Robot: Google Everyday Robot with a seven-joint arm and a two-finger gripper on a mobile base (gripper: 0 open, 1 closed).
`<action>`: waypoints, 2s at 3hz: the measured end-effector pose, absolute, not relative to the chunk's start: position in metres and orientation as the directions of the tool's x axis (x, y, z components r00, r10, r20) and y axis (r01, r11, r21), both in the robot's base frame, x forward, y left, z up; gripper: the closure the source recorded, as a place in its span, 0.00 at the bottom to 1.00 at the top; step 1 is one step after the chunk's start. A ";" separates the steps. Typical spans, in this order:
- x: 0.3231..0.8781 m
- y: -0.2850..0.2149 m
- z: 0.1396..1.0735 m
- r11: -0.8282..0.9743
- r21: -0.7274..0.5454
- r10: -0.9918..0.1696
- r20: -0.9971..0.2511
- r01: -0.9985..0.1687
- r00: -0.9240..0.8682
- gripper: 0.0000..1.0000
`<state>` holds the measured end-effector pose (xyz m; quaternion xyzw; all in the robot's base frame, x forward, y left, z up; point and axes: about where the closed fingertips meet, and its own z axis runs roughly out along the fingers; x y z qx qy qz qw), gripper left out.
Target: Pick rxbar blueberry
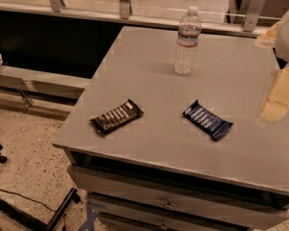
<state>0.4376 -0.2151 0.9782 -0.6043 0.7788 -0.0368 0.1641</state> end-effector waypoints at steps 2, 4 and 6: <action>0.438 -0.208 0.974 0.287 -0.230 -0.940 -0.252 -0.930 -0.228 0.00; 0.438 -0.196 0.952 0.348 -0.138 -0.887 -0.368 -0.927 -0.279 0.00; 0.439 -0.195 0.919 0.460 -0.081 -0.810 -0.446 -0.884 -0.380 0.00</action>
Offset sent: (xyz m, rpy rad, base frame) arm 0.0007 0.0125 -0.0150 0.1096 0.0586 -0.0251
